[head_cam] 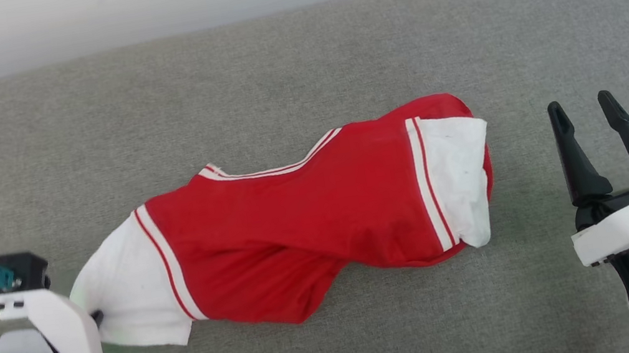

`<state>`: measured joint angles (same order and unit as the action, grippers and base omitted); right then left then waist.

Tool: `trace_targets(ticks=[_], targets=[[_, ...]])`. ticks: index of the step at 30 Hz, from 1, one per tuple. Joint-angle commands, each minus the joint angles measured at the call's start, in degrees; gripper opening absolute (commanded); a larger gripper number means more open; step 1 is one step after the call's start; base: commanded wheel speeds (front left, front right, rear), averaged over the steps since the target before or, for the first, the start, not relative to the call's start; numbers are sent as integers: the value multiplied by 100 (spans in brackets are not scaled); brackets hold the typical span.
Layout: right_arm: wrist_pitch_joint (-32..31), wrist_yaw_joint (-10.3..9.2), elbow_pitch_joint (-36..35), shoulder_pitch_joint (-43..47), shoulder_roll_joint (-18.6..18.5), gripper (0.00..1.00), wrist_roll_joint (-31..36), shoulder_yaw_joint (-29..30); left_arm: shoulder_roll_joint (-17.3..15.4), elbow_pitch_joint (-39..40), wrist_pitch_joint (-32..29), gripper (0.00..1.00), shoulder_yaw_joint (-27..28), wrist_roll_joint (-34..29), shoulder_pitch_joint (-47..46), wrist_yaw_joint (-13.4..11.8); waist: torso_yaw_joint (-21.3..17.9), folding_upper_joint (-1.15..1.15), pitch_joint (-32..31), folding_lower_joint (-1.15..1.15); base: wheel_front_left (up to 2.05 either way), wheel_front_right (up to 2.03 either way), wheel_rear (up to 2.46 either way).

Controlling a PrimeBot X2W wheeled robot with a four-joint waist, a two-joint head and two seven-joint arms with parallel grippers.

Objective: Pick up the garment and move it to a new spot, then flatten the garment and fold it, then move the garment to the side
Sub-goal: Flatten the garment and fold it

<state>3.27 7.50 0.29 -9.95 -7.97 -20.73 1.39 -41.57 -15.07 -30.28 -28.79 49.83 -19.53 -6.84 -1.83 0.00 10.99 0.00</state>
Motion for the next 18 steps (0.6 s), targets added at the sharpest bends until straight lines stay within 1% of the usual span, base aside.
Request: trace_targets(ticks=[1,4,5,6,7,8,15,18], targets=[[-15,-2,-23,72,13,100,20,-8,-64,72,-25,0,54,74,162,-80,35,0,-32,0,0,0,0],[-27,-2,-7,109,32,100,23,-24,-102,165,-76,0,60,168,340,-128,63,0,-79,0,0,0,0],[-32,-2,-1,108,36,100,15,-29,-114,203,-64,8,61,165,356,-122,69,0,-95,0,0,0,0],[-37,-2,2,111,37,100,10,-32,-122,245,-38,40,63,156,373,-131,76,0,-109,0,0,0,0],[-38,-2,3,121,39,100,7,-35,-119,292,-26,89,65,160,392,-139,81,0,-126,0,0,0,0],[-46,-2,2,138,43,100,2,-37,-124,349,-33,100,64,170,407,-132,86,0,-142,0,0,0,0],[-56,-2,-11,209,39,100,-34,-55,-290,820,-210,100,99,175,390,-268,83,0,-233,0,0,0,0],[-116,-2,-5,213,40,100,-52,-84,-300,1033,-160,100,139,140,390,-346,62,0,-242,0,0,0,0]])
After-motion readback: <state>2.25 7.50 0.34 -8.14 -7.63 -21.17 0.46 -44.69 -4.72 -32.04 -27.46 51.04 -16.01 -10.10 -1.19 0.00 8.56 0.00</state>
